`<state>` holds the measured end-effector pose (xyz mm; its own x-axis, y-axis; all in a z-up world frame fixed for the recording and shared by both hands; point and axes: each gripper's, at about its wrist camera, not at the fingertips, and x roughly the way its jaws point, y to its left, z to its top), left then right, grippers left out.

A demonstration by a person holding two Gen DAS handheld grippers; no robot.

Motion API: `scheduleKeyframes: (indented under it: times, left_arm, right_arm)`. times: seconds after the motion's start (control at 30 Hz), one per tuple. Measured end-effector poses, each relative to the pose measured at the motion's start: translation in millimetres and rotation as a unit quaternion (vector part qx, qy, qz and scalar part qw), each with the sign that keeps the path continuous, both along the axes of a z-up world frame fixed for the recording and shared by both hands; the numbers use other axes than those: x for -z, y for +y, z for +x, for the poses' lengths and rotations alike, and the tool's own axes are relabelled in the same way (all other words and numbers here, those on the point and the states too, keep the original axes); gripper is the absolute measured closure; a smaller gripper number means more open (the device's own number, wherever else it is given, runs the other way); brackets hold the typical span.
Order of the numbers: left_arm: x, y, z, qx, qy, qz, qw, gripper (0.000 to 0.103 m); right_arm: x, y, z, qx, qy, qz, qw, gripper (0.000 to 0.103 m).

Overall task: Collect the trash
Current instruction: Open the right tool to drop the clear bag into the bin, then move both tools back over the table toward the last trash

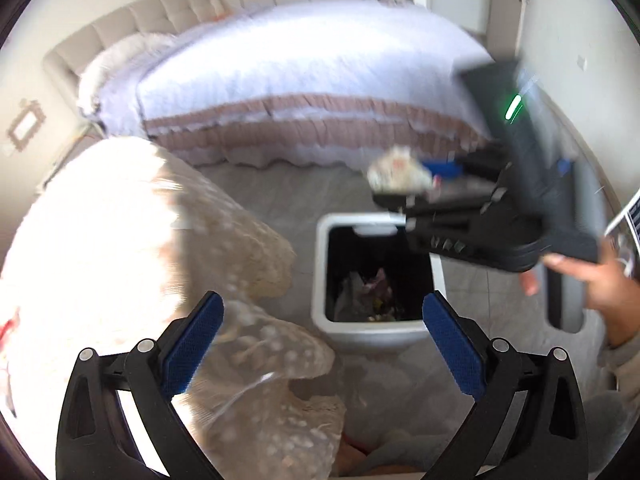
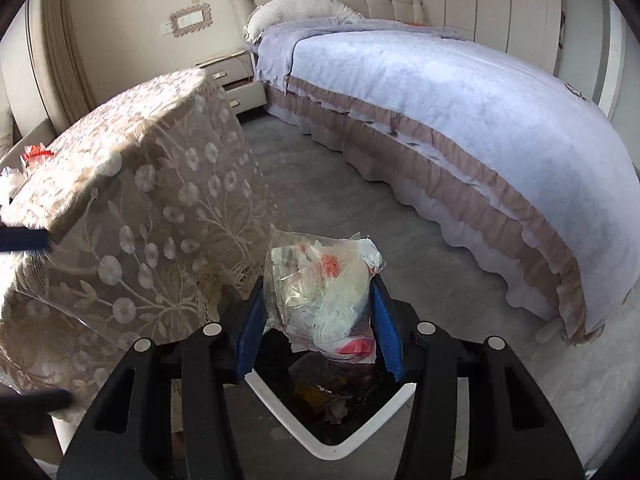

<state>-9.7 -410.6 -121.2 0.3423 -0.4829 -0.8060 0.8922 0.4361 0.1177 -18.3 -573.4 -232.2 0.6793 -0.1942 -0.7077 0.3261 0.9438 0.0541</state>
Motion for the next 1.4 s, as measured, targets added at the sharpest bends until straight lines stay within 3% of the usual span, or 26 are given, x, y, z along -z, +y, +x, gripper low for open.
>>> scheduleKeyframes:
  times: [0.03, 0.07, 0.1, 0.2, 0.47, 0.67, 0.8, 1.0, 1.13, 1.23, 1.3, 1.4]
  left_arm:
    - [-7, 9, 0, -0.007, -0.004, -0.007, 0.9999, 0.005]
    - [-12, 16, 5, -0.017, -0.011, -0.013, 0.9997, 0.005]
    - [-17, 22, 9, -0.028, -0.02, -0.02, 0.9992, 0.005]
    - [-30, 38, 15, -0.059, -0.036, -0.035, 0.997, 0.005]
    - [-30, 81, 47, -0.133, -0.026, -0.057, 0.9892, 0.005]
    - [-43, 135, 60, -0.171, -0.037, -0.091, 0.9803, 0.005]
    - [-56, 176, 74, -0.213, -0.042, -0.121, 0.9686, 0.005]
    - [-74, 254, 92, -0.293, -0.063, -0.155, 0.9413, 0.005]
    - [-80, 309, 102, -0.348, -0.054, -0.203, 0.9137, 0.005]
    - [-82, 351, 108, -0.39, -0.053, -0.258, 0.882, 0.005]
    - [-84, 376, 111, -0.416, -0.058, -0.285, 0.8617, 0.005]
    - [-86, 398, 118, -0.446, -0.08, -0.262, 0.852, 0.005]
  right_arm:
    - [1, 2, 2, -0.002, 0.001, -0.003, 1.0, 0.049]
    - [2, 5, 3, -0.001, 0.002, -0.011, 1.0, 0.03]
    - [1, 8, 5, 0.004, 0.003, -0.024, 1.0, 0.002]
    - [-3, 16, 7, 0.019, 0.001, -0.067, 0.998, 0.005]
    - [-37, 29, 6, 0.016, -0.04, -0.068, 0.997, 0.005]
    - [-78, 69, 18, -0.032, -0.097, -0.083, 0.991, 0.005]
    - [-106, 110, 35, -0.09, -0.129, -0.098, 0.983, 0.005]
    - [-135, 184, 59, -0.179, -0.166, -0.132, 0.961, 0.005]
    - [-144, 237, 70, -0.222, -0.202, -0.172, 0.938, 0.005]
    - [-145, 274, 79, -0.241, -0.218, -0.219, 0.92, 0.005]
    - [-147, 294, 86, -0.262, -0.22, -0.223, 0.913, 0.005]
    - [-150, 317, 95, -0.292, -0.222, -0.215, 0.905, 0.005]
